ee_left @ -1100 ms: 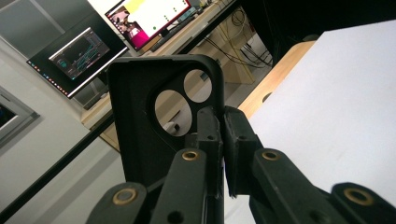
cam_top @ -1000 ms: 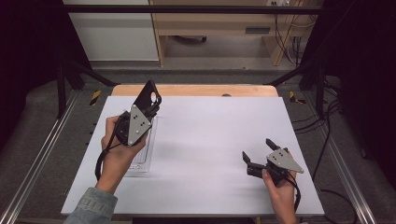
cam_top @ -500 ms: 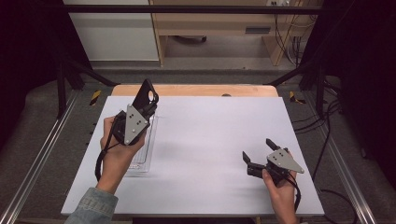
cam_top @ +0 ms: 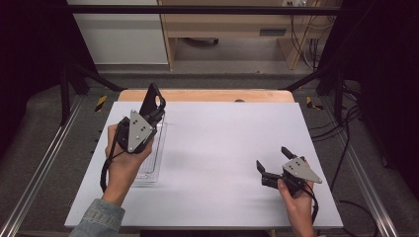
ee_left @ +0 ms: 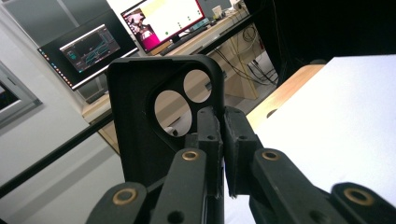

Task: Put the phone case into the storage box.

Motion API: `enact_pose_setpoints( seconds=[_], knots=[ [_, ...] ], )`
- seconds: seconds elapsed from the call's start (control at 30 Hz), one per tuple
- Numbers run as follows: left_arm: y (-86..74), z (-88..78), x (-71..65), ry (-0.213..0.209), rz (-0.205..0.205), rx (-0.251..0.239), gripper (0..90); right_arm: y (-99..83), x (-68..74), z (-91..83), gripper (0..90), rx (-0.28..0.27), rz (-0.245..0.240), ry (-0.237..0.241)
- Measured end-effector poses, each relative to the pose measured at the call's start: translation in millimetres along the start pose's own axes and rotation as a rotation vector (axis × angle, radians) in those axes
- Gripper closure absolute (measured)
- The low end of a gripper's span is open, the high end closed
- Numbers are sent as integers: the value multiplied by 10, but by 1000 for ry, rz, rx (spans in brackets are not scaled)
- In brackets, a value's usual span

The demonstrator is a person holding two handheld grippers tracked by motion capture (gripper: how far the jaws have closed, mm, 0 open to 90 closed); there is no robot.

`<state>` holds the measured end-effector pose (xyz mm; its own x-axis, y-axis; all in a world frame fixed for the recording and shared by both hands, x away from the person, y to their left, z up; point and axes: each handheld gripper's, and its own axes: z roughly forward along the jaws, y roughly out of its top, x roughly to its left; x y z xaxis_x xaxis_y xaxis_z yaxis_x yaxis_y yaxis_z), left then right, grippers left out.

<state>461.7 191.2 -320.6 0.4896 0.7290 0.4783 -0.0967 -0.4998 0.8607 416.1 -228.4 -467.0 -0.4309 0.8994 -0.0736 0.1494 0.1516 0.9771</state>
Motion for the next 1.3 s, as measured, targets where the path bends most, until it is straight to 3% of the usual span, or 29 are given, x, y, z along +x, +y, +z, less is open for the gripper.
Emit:
enact_pose_setpoints(
  seconds=[0.57, 0.8, 1.03, 1.3],
  knots=[
    [-67, -38, 93, 30, -74, -15, 857, 0, 1, 1, 45, -1, 3, 4],
    [-96, -43, 127, 39, -127, -31, 858, 0, 2, 1, 45, -3, 3, 5],
    [-112, -73, 172, 79, -179, -50, 858, 1, 2, 0, 45, -6, 8, 9],
    [-151, -73, 250, 81, -250, -61, 858, 3, 5, -4, 45, -9, 9, 11]
  ],
)
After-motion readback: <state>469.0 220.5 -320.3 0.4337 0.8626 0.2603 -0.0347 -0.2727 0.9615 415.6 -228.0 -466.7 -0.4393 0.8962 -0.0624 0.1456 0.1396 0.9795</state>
